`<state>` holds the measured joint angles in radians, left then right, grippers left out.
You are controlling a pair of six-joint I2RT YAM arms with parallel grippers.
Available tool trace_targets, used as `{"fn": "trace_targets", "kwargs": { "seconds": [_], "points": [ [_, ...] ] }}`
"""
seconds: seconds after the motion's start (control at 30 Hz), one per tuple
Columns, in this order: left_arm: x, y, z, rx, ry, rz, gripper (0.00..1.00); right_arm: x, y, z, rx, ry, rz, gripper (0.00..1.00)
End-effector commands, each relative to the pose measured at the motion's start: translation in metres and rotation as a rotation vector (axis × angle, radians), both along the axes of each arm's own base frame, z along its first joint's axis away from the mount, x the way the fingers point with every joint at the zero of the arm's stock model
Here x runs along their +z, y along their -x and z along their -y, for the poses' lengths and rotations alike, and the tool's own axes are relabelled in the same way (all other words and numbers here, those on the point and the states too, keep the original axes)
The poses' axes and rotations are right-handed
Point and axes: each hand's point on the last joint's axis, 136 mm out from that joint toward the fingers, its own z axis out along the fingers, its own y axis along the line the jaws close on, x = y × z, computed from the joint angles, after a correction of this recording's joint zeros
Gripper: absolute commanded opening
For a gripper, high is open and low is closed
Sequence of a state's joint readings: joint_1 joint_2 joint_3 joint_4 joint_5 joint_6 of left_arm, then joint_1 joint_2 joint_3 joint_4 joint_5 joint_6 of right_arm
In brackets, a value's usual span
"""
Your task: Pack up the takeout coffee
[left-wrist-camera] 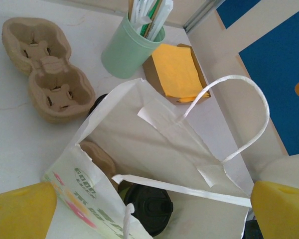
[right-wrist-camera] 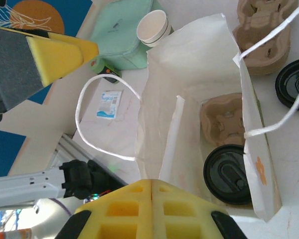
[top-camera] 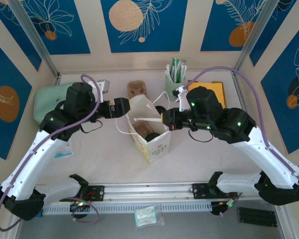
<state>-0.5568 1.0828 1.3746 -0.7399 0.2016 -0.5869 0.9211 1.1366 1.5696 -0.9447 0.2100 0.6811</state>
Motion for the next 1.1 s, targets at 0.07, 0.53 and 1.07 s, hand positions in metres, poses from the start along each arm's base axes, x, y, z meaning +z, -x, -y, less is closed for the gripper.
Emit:
{"fn": "trace_targets", "kwargs": {
  "seconds": [0.07, 0.53, 1.07],
  "points": [
    [0.005, 0.001, 0.004, -0.01, 0.04, 0.007, 0.99, 0.006, -0.02, -0.019, -0.053, 0.003, 0.148, 0.0],
    [0.004, 0.0, 0.007, -0.014, 0.054, 0.002, 0.99, -0.033, -0.041, -0.058, -0.04, 0.069, 0.255, 0.0],
    [0.005, -0.001, 0.014, -0.027, 0.07, 0.004, 0.99, -0.074, -0.039, -0.08, 0.028, 0.107, 0.172, 0.39]
  ]
}}
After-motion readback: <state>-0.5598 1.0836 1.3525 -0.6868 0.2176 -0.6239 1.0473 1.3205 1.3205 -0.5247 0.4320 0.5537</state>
